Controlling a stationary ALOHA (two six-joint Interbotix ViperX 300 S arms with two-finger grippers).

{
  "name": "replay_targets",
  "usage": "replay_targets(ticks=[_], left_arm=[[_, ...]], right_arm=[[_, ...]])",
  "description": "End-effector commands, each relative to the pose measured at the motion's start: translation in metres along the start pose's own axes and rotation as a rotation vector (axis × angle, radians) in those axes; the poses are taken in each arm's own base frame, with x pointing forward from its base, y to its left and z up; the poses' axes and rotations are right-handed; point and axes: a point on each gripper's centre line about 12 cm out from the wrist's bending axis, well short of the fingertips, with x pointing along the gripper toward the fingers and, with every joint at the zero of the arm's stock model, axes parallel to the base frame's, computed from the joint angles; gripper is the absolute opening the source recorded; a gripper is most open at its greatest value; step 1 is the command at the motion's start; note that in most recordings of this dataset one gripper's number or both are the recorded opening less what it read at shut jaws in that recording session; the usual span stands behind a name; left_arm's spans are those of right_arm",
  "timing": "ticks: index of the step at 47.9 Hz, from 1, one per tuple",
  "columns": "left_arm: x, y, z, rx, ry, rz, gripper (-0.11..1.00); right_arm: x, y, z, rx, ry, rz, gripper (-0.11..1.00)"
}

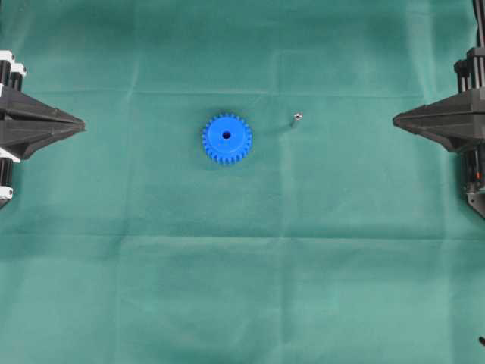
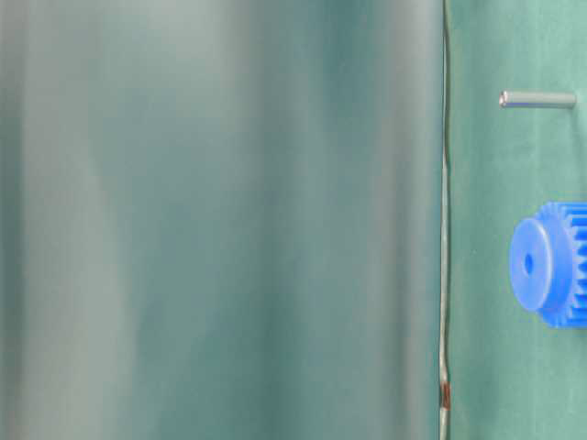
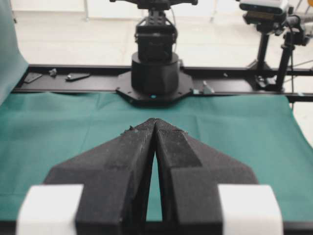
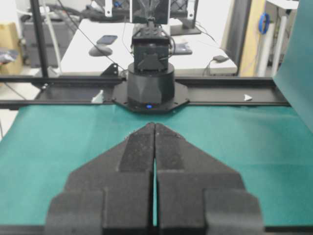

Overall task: Insert the shaft placed at a random location into the center hole of the medium gear at another random location.
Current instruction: 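Move the right gripper left toward the silver shaft, fingers open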

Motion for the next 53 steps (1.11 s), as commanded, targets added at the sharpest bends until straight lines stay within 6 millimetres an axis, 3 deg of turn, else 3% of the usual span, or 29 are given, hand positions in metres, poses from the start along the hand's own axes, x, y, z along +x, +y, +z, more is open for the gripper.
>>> replay_targets(ticks=[1, 10, 27, 32, 40, 44, 53], left_arm=[[0.004, 0.0, 0.009, 0.001, -0.012, -0.003, 0.0], [0.004, 0.0, 0.008, 0.001, -0.005, -0.002, 0.0], [0.003, 0.0, 0.007, 0.001, -0.002, -0.003, 0.0], [0.004, 0.0, 0.006, 0.001, 0.003, -0.003, 0.0], [0.004, -0.001, 0.006, 0.003, 0.005, -0.004, 0.0], [0.004, 0.0, 0.006, 0.003, 0.005, -0.003, 0.0], [0.004, 0.0, 0.005, 0.003, 0.012, -0.003, 0.0]], right_arm=[[0.002, -0.003, 0.004, -0.007, -0.014, -0.016, 0.01], [0.01, -0.026, -0.011, -0.003, 0.081, -0.125, 0.01], [0.036, -0.057, -0.067, 0.014, 0.28, -0.232, 0.02], [0.045, -0.061, -0.087, 0.019, 0.328, -0.24, 0.2], [0.06, -0.066, -0.126, 0.026, 0.386, -0.243, 0.69], [0.066, -0.068, -0.143, 0.028, 0.398, -0.243, 0.88], [0.081, -0.073, -0.17, 0.036, 0.413, -0.251, 0.83]])
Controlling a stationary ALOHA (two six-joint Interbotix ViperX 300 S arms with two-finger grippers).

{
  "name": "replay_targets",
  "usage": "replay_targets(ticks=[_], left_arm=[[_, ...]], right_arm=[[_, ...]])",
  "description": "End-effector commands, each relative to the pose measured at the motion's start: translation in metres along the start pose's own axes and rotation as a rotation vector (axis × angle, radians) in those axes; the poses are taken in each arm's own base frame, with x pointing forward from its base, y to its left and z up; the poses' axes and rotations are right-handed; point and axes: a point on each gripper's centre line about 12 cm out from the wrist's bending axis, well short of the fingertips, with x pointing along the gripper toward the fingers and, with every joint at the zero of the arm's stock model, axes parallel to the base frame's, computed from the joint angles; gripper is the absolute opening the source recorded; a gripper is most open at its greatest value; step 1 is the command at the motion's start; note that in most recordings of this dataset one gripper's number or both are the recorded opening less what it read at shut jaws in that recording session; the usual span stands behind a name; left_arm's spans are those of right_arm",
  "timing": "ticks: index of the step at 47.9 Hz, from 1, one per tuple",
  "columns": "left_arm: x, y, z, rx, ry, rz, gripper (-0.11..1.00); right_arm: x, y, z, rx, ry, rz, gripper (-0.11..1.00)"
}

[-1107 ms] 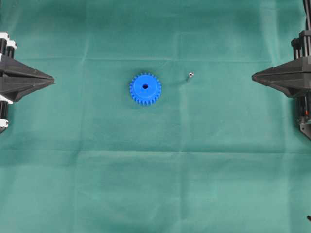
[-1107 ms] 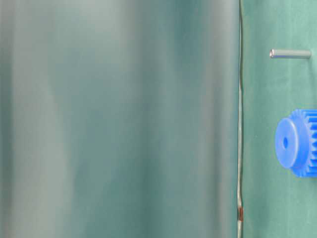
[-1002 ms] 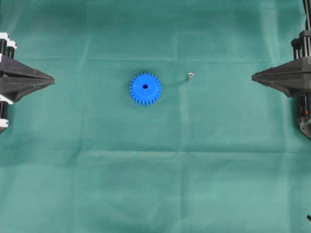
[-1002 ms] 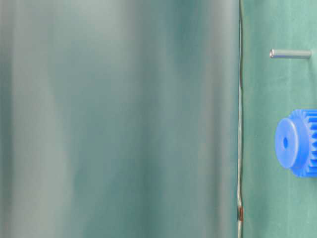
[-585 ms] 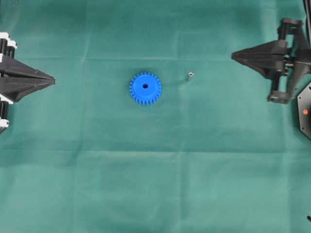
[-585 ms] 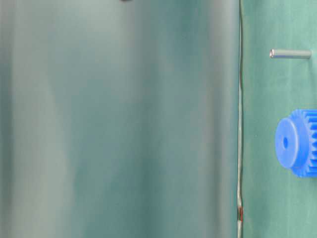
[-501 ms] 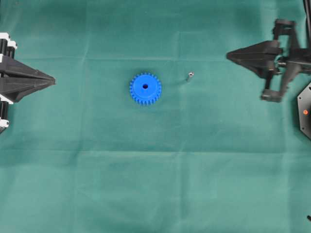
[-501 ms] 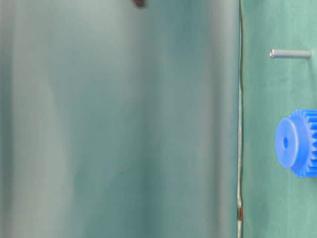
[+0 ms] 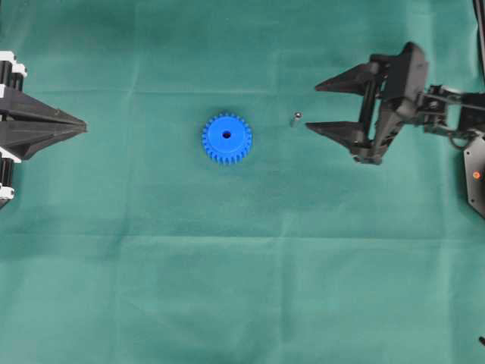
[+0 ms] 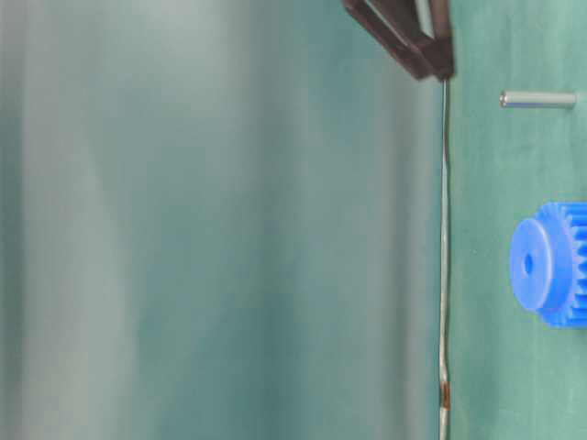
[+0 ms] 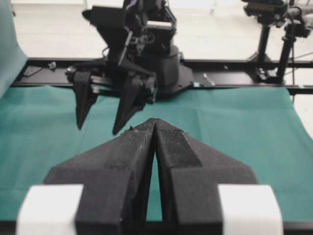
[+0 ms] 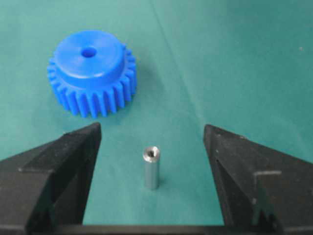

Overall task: Insert the shaft placed at a random location into the center hole of the medium gear at another random location.
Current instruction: 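Move the right gripper left toward the silver shaft, fingers open, then close the right gripper on the silver shaft, holding it upright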

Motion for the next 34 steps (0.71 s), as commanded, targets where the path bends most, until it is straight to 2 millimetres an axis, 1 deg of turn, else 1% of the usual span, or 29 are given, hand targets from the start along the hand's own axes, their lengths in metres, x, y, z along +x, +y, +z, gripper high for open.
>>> replay_targets(ticks=[1, 9, 15, 26, 34], left_arm=[[0.003, 0.0, 0.006, 0.0, -0.012, 0.0, 0.0], [0.003, 0.0, 0.006, 0.0, -0.011, 0.0, 0.0], [0.003, 0.0, 0.006, -0.002, -0.005, 0.0, 0.0], [0.003, 0.0, 0.005, -0.002, 0.002, 0.0, 0.0], [0.003, 0.0, 0.005, -0.002, 0.003, 0.0, 0.0]], right_arm=[[0.013, -0.002, 0.002, 0.007, -0.024, -0.01, 0.83], [0.032, -0.002, -0.009, 0.008, 0.014, -0.011, 0.82], [0.04, -0.002, -0.017, 0.008, 0.042, -0.01, 0.82], [0.038, -0.003, -0.019, 0.013, 0.029, -0.016, 0.81], [0.037, -0.003, -0.021, 0.014, 0.032, -0.017, 0.76]])
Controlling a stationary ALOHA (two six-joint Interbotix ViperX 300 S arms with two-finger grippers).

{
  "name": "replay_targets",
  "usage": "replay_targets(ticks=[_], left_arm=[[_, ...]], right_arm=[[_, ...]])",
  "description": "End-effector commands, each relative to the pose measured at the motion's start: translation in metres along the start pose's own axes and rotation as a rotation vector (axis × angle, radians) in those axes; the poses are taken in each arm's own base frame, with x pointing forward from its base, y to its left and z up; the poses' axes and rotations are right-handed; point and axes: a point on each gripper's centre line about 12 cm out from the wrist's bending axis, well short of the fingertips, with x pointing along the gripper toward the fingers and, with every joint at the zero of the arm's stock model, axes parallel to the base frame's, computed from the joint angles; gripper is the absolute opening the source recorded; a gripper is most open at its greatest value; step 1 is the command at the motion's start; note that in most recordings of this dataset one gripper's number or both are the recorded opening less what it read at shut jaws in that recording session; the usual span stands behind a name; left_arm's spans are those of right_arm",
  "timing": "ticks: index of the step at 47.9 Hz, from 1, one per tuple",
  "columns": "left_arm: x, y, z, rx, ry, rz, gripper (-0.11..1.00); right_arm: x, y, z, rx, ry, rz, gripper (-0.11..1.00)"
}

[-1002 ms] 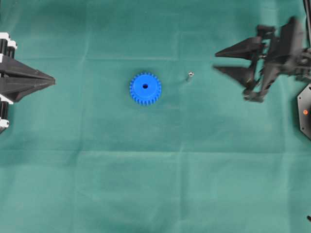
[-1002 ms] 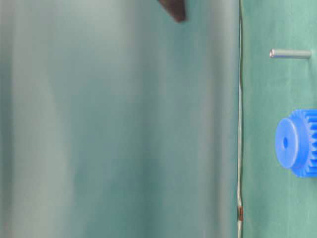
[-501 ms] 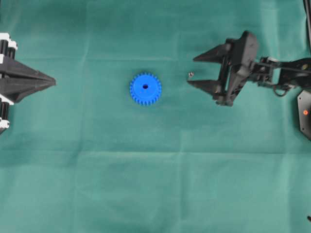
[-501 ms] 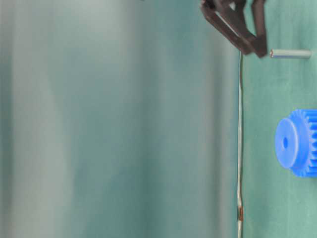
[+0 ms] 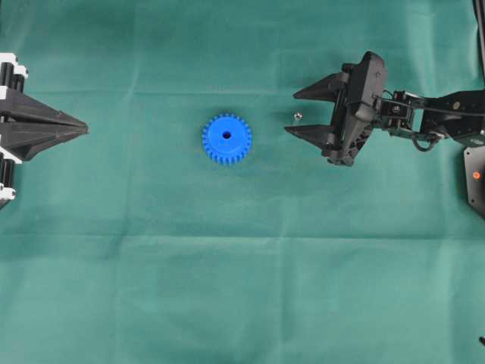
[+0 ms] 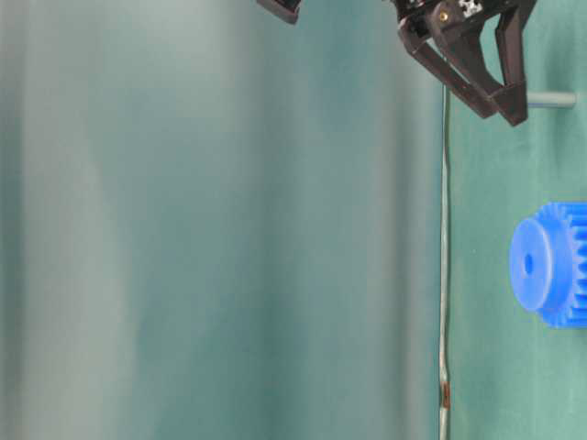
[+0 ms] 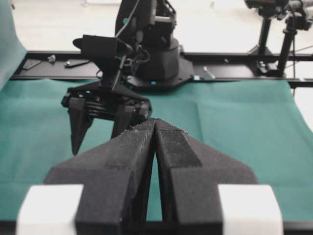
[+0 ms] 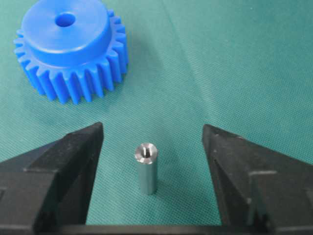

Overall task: Insert the shaft placed at a random location into the center hole of the medium gear at another random location.
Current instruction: 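Close the right gripper on the silver shaft, holding it upright, then lift the shaft with the right gripper off the cloth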

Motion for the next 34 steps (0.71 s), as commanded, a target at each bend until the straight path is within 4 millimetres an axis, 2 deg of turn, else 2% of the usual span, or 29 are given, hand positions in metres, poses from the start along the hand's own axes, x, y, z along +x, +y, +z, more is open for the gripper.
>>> replay_targets(ticks=[1, 5, 8, 17, 34], left_arm=[[0.0026, 0.0, 0.0071, 0.0, -0.017, 0.0, 0.0], [0.0026, 0.0, 0.0071, 0.0, -0.017, 0.0, 0.0], [0.0026, 0.0, 0.0071, 0.0, -0.017, 0.0, 0.0], [0.0021, 0.0, 0.0078, 0.0, -0.02, 0.0, 0.0], [0.0021, 0.0, 0.0061, 0.0, -0.006, 0.0, 0.0]], right_arm=[[-0.0005, -0.0017, 0.0061, 0.004, -0.029, -0.007, 0.75], [-0.0008, -0.0019, 0.005, 0.005, -0.023, -0.007, 0.68], [-0.0011, -0.0017, 0.0043, 0.004, -0.02, -0.006, 0.57], [-0.0008, -0.0009, 0.0052, -0.001, -0.025, -0.002, 0.16], [-0.0003, -0.0007, 0.0056, -0.002, -0.02, -0.001, 0.14]])
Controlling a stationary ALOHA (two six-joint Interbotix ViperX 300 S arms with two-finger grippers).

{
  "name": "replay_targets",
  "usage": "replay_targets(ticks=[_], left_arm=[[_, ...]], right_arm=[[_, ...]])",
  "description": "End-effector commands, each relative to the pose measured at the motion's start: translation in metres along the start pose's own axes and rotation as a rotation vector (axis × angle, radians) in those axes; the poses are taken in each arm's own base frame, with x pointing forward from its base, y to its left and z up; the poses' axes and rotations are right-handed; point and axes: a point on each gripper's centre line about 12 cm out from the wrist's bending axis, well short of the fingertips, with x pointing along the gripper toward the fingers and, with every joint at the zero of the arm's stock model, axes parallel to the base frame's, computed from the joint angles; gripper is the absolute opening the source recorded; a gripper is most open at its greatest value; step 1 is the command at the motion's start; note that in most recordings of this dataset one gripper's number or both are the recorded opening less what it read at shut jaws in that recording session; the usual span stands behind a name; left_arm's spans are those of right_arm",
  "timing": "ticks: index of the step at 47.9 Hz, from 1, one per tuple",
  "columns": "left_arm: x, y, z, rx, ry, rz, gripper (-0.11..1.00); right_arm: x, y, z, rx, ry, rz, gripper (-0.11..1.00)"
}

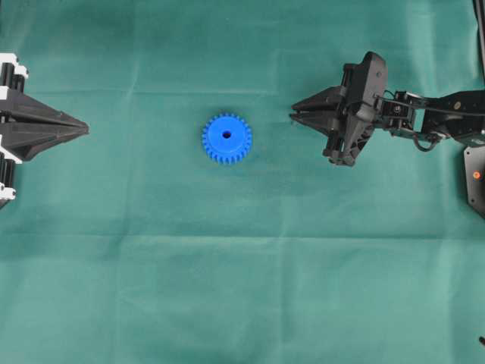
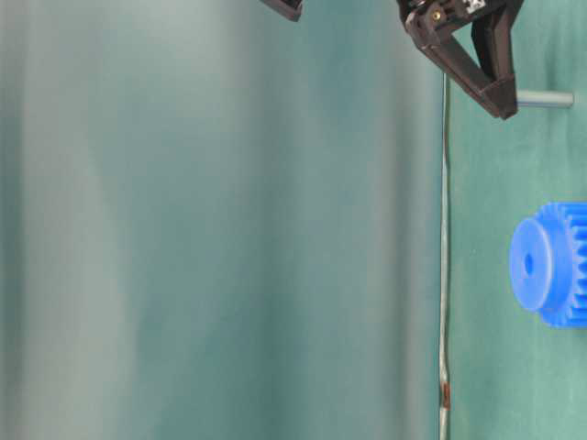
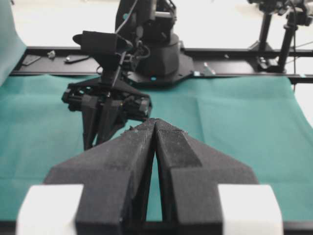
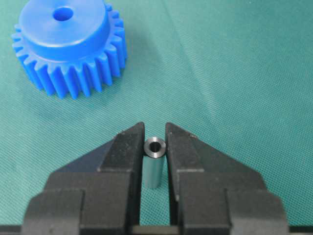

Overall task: Insert the shaft placed at a random location into the center hole of the medium gear at another random location.
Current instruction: 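Lift the shaft with the right gripper off the cloth, then carry the shaft left with the right gripper over the blue gear's hole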

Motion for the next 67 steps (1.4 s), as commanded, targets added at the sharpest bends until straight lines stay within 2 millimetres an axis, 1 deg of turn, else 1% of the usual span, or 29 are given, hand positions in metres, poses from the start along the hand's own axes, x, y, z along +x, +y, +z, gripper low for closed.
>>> replay_targets(ticks=[1, 5, 13, 22, 32, 37, 55, 62, 67], left_arm=[[0.002, 0.0, 0.007, 0.0, -0.018, 0.0, 0.0], [0.002, 0.0, 0.007, -0.002, -0.018, 0.0, 0.0], [0.002, 0.0, 0.009, -0.002, -0.023, 0.0, 0.0], [0.002, 0.0, 0.009, -0.002, -0.023, 0.0, 0.0], [0.002, 0.0, 0.009, -0.002, -0.025, 0.0, 0.0], [0.002, 0.0, 0.009, -0.002, -0.025, 0.0, 0.0], [0.002, 0.0, 0.009, -0.002, -0.023, 0.0, 0.0], [0.002, 0.0, 0.009, -0.002, -0.023, 0.0, 0.0], [0.002, 0.0, 0.009, -0.002, -0.025, 0.0, 0.0]], right_arm=[[0.001, 0.0, 0.007, 0.0, -0.023, 0.0, 0.14], [0.0, 0.0, 0.011, 0.002, -0.021, 0.001, 0.14], [-0.009, 0.0, 0.034, -0.002, -0.014, 0.002, 0.14], [-0.025, 0.0, 0.065, -0.002, -0.029, 0.004, 0.14], [-0.043, 0.0, 0.089, -0.002, -0.046, 0.008, 0.14], [-0.046, 0.0, 0.089, 0.0, -0.038, 0.007, 0.14], [-0.045, 0.002, 0.089, 0.001, -0.038, 0.012, 0.14], [-0.04, 0.008, 0.092, -0.003, -0.046, 0.028, 0.14], [-0.031, 0.013, 0.097, -0.01, -0.048, 0.044, 0.14]])
